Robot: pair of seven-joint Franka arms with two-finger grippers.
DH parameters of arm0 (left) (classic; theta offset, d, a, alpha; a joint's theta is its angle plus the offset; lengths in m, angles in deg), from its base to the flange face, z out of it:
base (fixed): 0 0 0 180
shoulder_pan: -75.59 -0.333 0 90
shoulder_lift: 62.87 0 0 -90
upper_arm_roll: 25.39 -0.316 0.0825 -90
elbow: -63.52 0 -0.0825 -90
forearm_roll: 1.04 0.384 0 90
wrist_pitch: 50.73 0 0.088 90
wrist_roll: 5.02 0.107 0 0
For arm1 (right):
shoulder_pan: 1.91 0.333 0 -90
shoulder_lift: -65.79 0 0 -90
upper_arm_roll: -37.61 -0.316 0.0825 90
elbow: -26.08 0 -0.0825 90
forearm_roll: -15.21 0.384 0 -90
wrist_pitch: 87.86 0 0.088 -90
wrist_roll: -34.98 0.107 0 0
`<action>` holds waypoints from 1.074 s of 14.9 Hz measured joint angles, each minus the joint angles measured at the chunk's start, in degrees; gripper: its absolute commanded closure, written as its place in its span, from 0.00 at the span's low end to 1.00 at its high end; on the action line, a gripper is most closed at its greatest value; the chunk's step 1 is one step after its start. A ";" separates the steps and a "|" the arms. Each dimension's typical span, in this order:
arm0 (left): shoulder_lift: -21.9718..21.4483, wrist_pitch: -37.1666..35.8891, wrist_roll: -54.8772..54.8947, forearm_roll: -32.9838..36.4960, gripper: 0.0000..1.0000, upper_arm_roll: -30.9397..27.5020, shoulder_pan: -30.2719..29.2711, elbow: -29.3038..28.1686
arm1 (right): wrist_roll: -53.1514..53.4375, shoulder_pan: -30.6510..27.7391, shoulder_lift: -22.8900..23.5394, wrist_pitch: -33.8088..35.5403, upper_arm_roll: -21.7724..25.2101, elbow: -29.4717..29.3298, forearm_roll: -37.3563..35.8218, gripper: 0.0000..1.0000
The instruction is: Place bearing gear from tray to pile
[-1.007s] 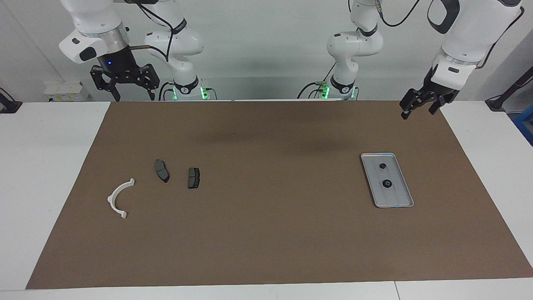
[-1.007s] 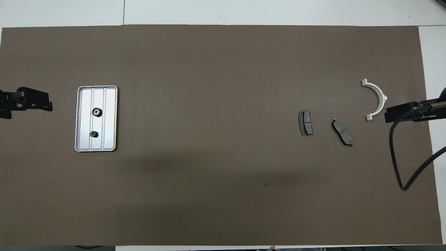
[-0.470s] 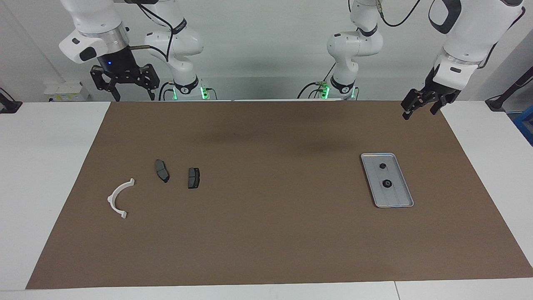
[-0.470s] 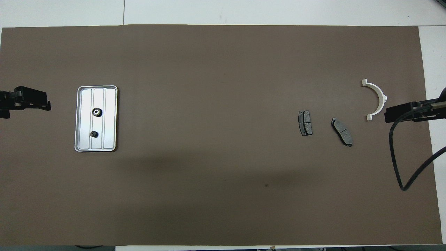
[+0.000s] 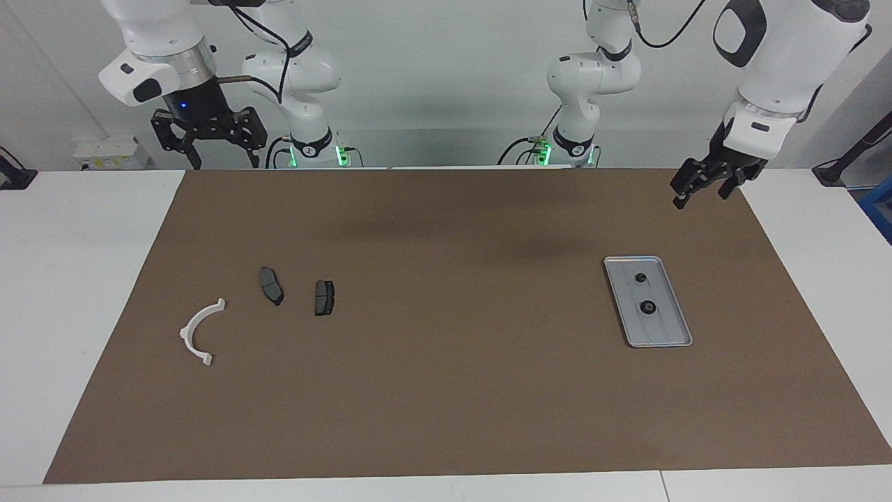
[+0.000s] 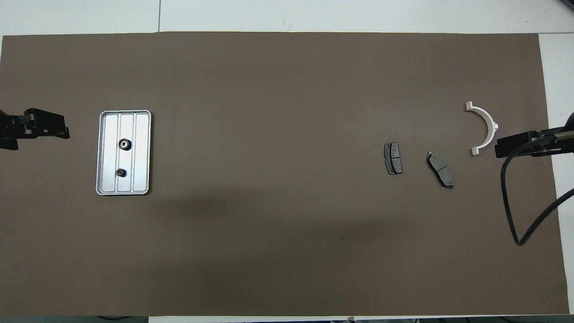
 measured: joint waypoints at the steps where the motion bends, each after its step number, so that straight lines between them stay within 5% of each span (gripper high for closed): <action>1: 2.13 2.78 0.01 0.00 0.00 -0.07 -0.56 -0.94 | 0.00 0.00 0.00 0.00 0.00 0.00 0.00 0.00; 5: 10.85 15.06 0.64 0.00 0.00 -0.03 -1.65 -5.91 | 0.00 0.00 0.00 0.00 0.00 0.00 0.00 0.00; 8: 15.26 20.27 0.64 0.00 0.16 0.25 -1.64 -8.63 | 0.00 0.02 0.00 0.00 -0.03 0.00 0.00 0.00; 16: 16.86 25.12 0.68 0.00 0.35 0.61 -1.54 -11.55 | 0.00 0.03 -0.15 0.00 -0.04 -0.04 0.00 0.00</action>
